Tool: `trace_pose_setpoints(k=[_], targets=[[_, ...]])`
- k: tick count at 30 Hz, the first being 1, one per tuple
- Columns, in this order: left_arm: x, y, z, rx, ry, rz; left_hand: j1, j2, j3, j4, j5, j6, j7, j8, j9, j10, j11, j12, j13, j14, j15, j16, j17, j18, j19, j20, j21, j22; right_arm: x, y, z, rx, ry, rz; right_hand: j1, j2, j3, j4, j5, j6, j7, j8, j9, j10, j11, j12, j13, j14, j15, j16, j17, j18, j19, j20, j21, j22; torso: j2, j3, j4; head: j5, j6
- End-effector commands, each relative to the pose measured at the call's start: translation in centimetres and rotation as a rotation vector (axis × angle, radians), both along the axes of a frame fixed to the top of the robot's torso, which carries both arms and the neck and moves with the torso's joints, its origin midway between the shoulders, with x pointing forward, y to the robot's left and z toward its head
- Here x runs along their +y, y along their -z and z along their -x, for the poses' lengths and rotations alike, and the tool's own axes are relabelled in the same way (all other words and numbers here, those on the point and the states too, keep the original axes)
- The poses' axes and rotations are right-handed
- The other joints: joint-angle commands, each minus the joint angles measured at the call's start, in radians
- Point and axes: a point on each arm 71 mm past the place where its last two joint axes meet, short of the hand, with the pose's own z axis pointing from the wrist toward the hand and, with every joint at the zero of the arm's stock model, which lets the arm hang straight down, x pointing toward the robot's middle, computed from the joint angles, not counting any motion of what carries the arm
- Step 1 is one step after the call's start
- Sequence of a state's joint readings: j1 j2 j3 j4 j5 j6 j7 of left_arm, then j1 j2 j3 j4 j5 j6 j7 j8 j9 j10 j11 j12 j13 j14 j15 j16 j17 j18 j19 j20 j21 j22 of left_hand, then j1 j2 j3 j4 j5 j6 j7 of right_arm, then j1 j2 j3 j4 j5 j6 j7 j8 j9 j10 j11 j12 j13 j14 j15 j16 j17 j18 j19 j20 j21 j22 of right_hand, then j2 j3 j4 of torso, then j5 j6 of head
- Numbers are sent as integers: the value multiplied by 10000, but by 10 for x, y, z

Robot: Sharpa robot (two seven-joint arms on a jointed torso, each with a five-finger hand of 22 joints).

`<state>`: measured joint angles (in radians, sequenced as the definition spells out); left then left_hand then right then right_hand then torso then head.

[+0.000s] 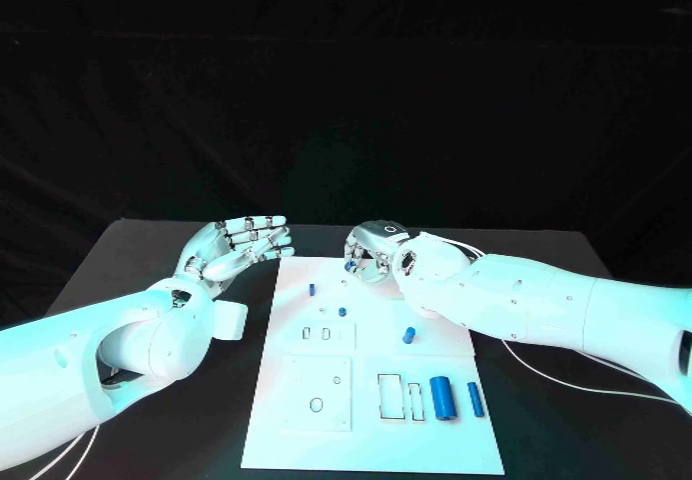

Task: Assemble the parts on the task board

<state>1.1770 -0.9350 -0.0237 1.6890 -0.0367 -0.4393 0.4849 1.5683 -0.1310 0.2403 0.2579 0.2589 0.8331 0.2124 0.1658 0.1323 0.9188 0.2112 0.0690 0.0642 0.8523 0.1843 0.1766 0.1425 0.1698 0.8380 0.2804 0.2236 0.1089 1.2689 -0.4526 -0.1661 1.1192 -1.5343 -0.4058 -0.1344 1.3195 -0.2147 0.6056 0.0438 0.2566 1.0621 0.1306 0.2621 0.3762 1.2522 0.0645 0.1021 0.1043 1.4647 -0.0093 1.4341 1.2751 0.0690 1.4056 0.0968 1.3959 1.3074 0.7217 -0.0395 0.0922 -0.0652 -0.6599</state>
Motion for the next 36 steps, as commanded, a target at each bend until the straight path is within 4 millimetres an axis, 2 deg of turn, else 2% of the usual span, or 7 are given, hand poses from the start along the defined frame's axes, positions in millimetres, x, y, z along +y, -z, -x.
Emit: trace_pose_setpoints(k=[1, 12, 17, 18, 25, 32, 36], targets=[[-3, -2, 0, -98, 221, 67, 27, -89, 50, 8, -64, -39, 483, -45, -13, -10, 48, -56, -12, -67, -16, -34, 9, 105, 23, 1, 7, -14, 3, 4, 1, 198, -194, 191, -118, 20, 69, 15, -87, -63, 36, 45, 17, -27, 52, -47, -2, 531, 26, 58, -17, -63, -41, 20, -49, -29, 8, -6, -6, 2, 6], [-3, -3, 0, -101, 224, 64, 27, -89, 50, 8, -64, -39, 483, -45, -13, -10, 48, -56, -12, -67, -16, -34, 9, 105, 23, 1, 7, -14, 6, 5, -3, 303, -122, 318, -264, -56, 129, 27, -159, -286, 124, -41, 58, -273, 151, -254, -43, 509, 104, 51, -75, -26, -159, 82, -173, -174, 10, -17, 3, 13, 7], [-3, -3, 0, -100, 231, 64, 20, -95, 64, 1, -68, -43, 485, -51, -16, -19, 51, -57, -12, -73, -13, -45, 9, 105, 19, 3, 4, -19, 6, 6, -5, 310, -52, 373, -428, -226, 188, 46, -278, -722, 314, -277, 38, -866, 351, -410, -169, 448, 275, -15, -261, 53, -398, 224, -445, -505, 10, -17, 2, 19, 2], [-3, -3, -1, -99, 230, 63, 20, -95, 64, 1, -68, -43, 485, -51, -16, -19, 51, -57, -12, -73, -13, -45, 9, 105, 19, 3, 4, -19, 6, 6, -6, 308, -53, 374, -480, -321, 172, 39, -322, -1033, 376, -466, -12, -1240, 429, -414, -248, 380, 343, -124, -499, 123, -595, 290, -676, -795, 9, -15, -1, 29, -2], [-3, -3, -1, -93, 208, 51, 20, -95, 64, 1, -68, -43, 485, -51, -16, -19, 51, -57, -12, -73, -13, -45, 9, 105, 19, 3, 4, -19, 6, 6, -4, 234, -103, 278, -491, -421, -45, -20, -341, -1445, 328, -747, -52, -1771, 460, -348, -343, 271, 374, -310, -895, 247, -900, 354, -1107, -1288, 0, -14, -15, 51, -31], [0, -2, -1, -81, 164, 27, 17, -98, 72, -3, -69, -44, 486, -55, -18, -23, 52, -57, -12, -76, -11, -51, 10, 104, 17, 4, 3, -22, -15, 0, 5, 63, 89, 6, -468, -459, -159, -57, -253, -1501, 299, -794, -47, -1821, 445, -297, -340, 252, 360, -352, -987, 260, -914, 347, -1171, -1345, -7, 8, -75, 66, -30], [2, -2, -2, -76, 133, 12, 15, -101, 78, -5, -69, -47, 487, -58, -19, -28, 54, -58, -13, -81, -9, -56, 9, 104, 15, 5, 2, -24, -39, -10, 12, 74, 348, -534, -494, -470, -321, -38, -227, -1435, 307, -785, -16, -1685, 413, -157, -305, 271, 334, -328, -948, 243, -841, 327, -1147, -1279, -15, 23, -118, -14, -12]])
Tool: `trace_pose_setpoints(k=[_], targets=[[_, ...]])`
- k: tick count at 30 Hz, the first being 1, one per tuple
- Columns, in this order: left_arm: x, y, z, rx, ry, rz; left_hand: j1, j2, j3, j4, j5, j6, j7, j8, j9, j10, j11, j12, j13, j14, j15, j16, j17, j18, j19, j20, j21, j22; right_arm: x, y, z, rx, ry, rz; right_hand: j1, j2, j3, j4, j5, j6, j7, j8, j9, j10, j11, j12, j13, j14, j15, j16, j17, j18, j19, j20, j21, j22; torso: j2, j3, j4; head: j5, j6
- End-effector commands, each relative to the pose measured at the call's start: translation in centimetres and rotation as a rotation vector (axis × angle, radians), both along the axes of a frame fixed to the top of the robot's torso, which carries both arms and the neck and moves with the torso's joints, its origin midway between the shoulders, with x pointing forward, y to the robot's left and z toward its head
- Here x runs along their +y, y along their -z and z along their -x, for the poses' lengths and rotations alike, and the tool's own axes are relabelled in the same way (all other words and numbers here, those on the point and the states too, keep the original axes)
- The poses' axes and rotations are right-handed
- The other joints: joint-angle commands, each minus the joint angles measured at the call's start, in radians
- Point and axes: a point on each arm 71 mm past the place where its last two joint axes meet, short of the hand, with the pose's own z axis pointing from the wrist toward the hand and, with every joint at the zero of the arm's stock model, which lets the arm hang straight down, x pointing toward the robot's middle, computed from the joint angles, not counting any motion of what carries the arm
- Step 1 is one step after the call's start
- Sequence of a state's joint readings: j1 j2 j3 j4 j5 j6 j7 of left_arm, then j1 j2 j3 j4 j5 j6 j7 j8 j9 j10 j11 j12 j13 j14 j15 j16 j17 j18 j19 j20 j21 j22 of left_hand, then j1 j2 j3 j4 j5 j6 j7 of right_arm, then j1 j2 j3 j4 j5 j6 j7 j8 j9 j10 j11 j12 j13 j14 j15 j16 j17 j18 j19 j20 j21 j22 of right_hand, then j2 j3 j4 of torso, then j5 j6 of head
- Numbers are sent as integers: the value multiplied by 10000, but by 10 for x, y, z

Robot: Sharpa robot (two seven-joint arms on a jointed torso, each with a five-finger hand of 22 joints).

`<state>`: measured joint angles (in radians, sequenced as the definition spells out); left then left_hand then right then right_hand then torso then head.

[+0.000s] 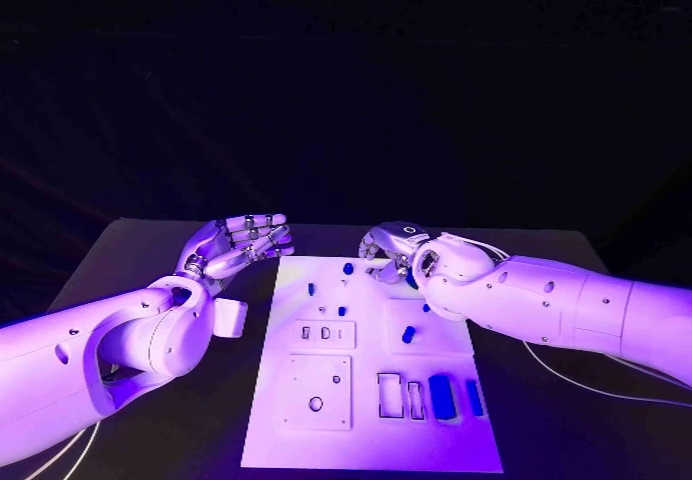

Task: Assemble the parts on the task board

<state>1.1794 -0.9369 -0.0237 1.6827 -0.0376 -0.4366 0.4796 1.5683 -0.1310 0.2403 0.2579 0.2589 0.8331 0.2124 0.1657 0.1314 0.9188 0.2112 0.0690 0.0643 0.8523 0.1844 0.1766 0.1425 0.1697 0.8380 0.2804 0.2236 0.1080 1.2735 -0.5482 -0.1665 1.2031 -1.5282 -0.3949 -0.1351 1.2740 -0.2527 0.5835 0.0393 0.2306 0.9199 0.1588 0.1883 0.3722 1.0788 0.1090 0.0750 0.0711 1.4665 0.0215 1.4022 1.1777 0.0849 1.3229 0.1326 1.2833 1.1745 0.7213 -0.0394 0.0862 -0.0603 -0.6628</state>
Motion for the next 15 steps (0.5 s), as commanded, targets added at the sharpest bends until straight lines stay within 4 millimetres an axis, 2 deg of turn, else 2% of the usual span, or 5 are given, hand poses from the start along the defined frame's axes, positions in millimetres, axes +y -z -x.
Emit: trace_pose_setpoints(k=[1, 5, 9, 12, 15], targets=[[-1, -2, 0, -95, 171, 52, 15, -101, 79, -6, -69, -47, 487, -58, -10, -28, 53, -59, -13, -81, -9, -56, 10, 104, 15, 5, 2, -15, -16, -10, 5, -125, 279, -729, -37, -82, -119, 12, 39, -2, 31, -50, 29, 111, -39, 160, 38, 260, 19, 2, 41, 78, 7, -36, -9, 73, -15, 21, -65, -73, 18], [0, -1, -1, -88, 149, 40, 15, -101, 79, -6, -69, -47, 487, -58, -10, -28, 53, -59, -13, -81, -9, -56, 10, 104, 15, 5, 2, -15, -44, -18, 13, 169, 764, -1551, -140, -252, -318, 48, 90, -40, 84, -135, 36, 572, -72, 476, 125, 252, -10, -11, -1, 15, 175, -70, 140, 329, -44, 42, -125, -67, 41], [2, -1, -2, -79, 127, 27, 15, -101, 79, -6, -69, -47, 487, -58, -10, -28, 53, -59, -13, -81, -9, -56, 10, 104, 15, 5, 2, -15, -71, -21, 17, 576, 1253, -1926, -286, -347, -997, 120, 190, -164, 162, -281, 34, 1012, -81, 788, 261, 274, -9, 45, 68, -113, 529, -69, 547, 897, -57, 85, -185, -69, 53], [3, -1, -3, -72, 105, 15, 11, -108, 88, -12, -71, -52, 486, -63, -13, -36, 55, -60, -13, -90, -5, -67, 9, 103, 11, 7, 0, -19, -91, -20, 18, 932, 1639, -1993, -37, -125, -2293, 305, 319, -223, 221, -337, 88, 1179, -84, 1075, 510, 265, -17, 51, 29, -204, 783, -59, 876, 1349, -71, 114, -199, -73, 59], [4, 0, -3, -69, 86, 5, 11, -108, 88, -12, -71, -52, 486, -63, -13, -36, 55, -60, -13, -90, -5, -67, 9, 103, 11, 7, 0, -19, -106, -19, 18, 1172, 1913, -1953, 395, 107, -3606, 658, 380, -338, 117, -284, 178, 1520, -214, 1756, 1056, 307, -103, 146, 160, -271, 978, -153, 1130, 1708, -78, 132, -214, -92, 50]])
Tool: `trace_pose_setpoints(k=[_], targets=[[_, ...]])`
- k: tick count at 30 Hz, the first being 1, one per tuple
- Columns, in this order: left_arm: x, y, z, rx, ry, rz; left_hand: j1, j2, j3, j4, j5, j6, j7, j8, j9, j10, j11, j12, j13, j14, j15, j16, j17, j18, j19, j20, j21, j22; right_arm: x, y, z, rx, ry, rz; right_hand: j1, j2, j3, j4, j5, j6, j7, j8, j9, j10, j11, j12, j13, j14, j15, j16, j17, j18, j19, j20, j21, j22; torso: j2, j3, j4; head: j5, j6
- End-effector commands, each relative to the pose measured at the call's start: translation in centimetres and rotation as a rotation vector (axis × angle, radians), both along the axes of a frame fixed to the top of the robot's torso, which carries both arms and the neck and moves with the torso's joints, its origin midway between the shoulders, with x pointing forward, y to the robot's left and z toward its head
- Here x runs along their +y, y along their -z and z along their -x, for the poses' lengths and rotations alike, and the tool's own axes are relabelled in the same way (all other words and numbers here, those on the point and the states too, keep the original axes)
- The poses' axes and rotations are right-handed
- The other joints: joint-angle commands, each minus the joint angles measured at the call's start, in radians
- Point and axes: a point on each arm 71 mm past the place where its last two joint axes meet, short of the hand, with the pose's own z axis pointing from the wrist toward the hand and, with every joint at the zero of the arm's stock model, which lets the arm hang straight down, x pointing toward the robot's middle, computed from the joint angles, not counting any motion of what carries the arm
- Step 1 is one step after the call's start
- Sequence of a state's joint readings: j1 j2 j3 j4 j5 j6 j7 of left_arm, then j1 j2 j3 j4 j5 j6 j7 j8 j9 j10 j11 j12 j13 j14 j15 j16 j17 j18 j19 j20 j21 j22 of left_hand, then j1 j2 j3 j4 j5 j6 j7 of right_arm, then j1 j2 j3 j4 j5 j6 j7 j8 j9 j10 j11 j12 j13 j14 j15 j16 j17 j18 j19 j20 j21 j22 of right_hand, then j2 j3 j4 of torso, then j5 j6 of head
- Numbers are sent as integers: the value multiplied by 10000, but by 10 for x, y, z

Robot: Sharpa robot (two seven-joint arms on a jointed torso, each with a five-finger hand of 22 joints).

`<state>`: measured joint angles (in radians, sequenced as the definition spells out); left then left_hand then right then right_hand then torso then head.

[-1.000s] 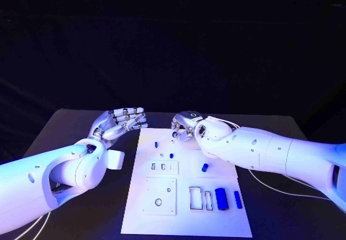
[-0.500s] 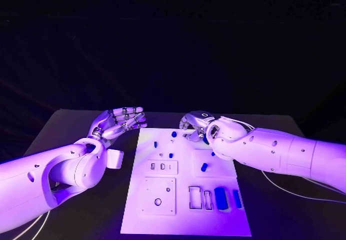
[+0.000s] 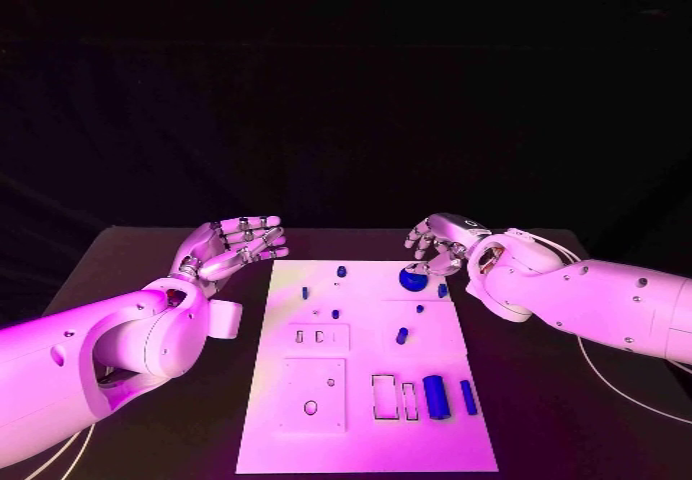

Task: Assemble the parts on the task board

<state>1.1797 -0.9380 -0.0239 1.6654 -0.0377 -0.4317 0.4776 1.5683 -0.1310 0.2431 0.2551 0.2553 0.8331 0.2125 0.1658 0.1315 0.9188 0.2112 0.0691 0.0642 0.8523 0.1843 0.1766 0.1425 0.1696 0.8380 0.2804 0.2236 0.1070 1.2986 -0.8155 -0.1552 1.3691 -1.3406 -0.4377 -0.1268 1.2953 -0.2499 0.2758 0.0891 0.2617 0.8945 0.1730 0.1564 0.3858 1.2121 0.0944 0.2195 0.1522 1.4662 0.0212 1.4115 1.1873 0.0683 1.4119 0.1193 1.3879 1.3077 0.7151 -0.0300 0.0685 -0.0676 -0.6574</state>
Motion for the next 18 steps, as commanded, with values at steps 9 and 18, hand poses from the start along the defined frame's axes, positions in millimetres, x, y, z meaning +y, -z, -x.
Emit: trace_pose_setpoints(k=[9, 18], targets=[[-1, -1, -2, -74, 190, 55, 11, -108, 59, 17, -35, -52, 486, -63, -14, -36, 55, -61, -13, -90, -5, -67, 9, 105, 11, 7, 0, -9, -27, 10, -2, 1450, 426, -231, 1754, 455, -2825, 1983, 533, -571, -155, 804, 555, -705, -215, 7483, 6902, 556, -246, 664, 1223, -313, 628, -127, 717, 1311, -4, 62, -35, -47, 8], [-1, 0, -2, -65, 184, 48, 11, -108, 59, 17, -35, -52, 486, -63, -14, -36, 55, -61, -13, -90, -5, -67, 9, 105, 11, 7, 0, -9, -21, 22, -2, 1866, 343, -202, 1685, 523, -2842, 2011, 631, -638, -118, 1032, 623, 290, -168, 9953, 9616, 717, -170, 1049, 2149, -409, 888, -85, 1025, 1710, -10, 45, 14, -50, -62]])
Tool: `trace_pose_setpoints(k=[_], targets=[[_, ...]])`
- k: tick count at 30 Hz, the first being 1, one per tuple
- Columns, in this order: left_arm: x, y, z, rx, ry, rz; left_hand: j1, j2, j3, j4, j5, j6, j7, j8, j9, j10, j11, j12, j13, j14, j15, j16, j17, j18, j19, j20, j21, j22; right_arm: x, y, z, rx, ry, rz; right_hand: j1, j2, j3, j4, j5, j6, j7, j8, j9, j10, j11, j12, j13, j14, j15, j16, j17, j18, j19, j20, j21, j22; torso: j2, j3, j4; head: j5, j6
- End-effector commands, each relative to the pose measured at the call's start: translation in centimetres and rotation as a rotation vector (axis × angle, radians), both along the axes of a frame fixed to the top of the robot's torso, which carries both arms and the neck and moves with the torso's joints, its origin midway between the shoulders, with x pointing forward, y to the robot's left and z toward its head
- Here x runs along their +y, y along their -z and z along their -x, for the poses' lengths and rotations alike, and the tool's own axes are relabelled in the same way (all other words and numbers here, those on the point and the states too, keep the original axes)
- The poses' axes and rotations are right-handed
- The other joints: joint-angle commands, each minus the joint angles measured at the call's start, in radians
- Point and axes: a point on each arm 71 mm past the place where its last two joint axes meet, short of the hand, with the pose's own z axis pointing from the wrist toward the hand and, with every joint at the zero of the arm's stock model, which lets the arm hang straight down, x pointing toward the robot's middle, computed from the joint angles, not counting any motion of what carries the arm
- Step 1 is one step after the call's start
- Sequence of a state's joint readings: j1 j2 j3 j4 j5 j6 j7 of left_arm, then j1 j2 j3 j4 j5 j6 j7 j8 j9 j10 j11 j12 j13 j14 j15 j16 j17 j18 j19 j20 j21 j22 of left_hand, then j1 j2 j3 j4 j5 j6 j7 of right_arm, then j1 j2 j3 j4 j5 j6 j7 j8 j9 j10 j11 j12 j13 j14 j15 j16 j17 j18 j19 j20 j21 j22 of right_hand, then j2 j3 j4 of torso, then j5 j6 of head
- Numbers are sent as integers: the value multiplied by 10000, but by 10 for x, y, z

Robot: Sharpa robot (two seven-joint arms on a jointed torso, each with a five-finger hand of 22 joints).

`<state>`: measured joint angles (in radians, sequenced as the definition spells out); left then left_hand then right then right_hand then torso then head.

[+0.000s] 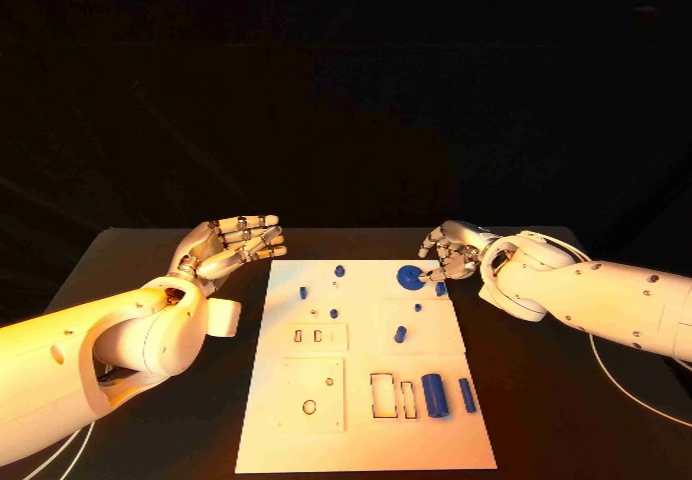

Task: Assemble the parts on the task board

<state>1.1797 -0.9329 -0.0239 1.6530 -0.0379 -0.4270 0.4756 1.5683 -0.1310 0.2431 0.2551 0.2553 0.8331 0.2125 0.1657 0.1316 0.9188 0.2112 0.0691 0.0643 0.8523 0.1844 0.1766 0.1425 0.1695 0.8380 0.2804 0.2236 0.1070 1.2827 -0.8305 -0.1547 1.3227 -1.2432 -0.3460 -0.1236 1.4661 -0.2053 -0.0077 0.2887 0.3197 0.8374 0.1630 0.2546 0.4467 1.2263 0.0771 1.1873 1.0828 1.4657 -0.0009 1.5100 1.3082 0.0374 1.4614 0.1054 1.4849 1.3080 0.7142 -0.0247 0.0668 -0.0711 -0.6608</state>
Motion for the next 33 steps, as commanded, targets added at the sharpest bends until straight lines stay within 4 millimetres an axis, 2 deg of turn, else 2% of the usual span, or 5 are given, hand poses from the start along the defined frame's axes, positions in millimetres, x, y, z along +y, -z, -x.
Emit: trace_pose_setpoints(k=[1, 8, 17, 22, 33], targets=[[-2, -1, 0, -81, 199, 65, 11, -108, 59, 17, -35, -52, 486, -63, -15, -36, 55, -61, -14, -90, -5, -67, 9, 105, 11, 7, 0, -9, 4, 7, 1, 529, -258, -17, -33, 88, 6, 14, 52, -59, -19, 70, 19, 272, 7, 471, 535, 742, 54, 102, 1042, -112, 423, 58, 91, 1751, -6, -16, 23, -5, -32], [-2, -1, 0, -80, 192, 61, 1, -116, 78, 8, -36, -55, 483, -70, -19, -45, 56, -60, -13, -102, 0, -84, 9, 102, 3, 10, -5, -17, 11, 12, -1, 578, -295, -9, -41, 135, 81, 8, 85, -35, -18, 135, 23, 660, 17, 1075, 1241, 814, 68, 242, 1433, -161, 548, 74, 237, 1927, 7, -16, 7, -6, -38], [-2, -1, -1, -74, 199, 62, 1, -116, 78, 8, -36, -55, 483, -70, -19, -45, 56, -60, -13, -102, 0, -84, 9, 102, 3, 10, -5, -17, 14, 15, -4, 476, -225, 75, 16, 234, 264, -4, 120, 16, -23, 183, 13, 977, 13, 1514, 1769, 858, 74, 326, 1666, -208, 669, 82, 380, 2093, 2, -18, 20, -45, -50], [-2, -1, 0, -69, 199, 60, 1, -116, 78, 8, -36, -55, 483, -70, -19, -45, 56, -60, -13, -102, 0, -84, 9, 102, 3, 10, -5, -17, 17, 17, -5, 459, -263, 89, 54, 303, 402, -8, 158, 46, -26, 196, 0, 1109, 9, 1680, 1975, 869, 73, 349, 1729, -225, 714, 83, 433, 2155, 22, -14, 16, -17, 13], [-2, -1, 0, -62, 199, 57, 1, -116, 78, 8, -36, -55, 483, -70, -19, -45, 56, -60, -13, -102, 0, -84, 9, 102, 3, 10, -5, -17, 17, 23, -5, 617, -279, 364, 288, 326, 1110, -37, 47, 228, -48, 201, -91, 1316, -15, 1943, 2328, 879, 57, 379, 1806, -252, 781, 72, 513, 2253, -8, -21, 15, -6, -88]])
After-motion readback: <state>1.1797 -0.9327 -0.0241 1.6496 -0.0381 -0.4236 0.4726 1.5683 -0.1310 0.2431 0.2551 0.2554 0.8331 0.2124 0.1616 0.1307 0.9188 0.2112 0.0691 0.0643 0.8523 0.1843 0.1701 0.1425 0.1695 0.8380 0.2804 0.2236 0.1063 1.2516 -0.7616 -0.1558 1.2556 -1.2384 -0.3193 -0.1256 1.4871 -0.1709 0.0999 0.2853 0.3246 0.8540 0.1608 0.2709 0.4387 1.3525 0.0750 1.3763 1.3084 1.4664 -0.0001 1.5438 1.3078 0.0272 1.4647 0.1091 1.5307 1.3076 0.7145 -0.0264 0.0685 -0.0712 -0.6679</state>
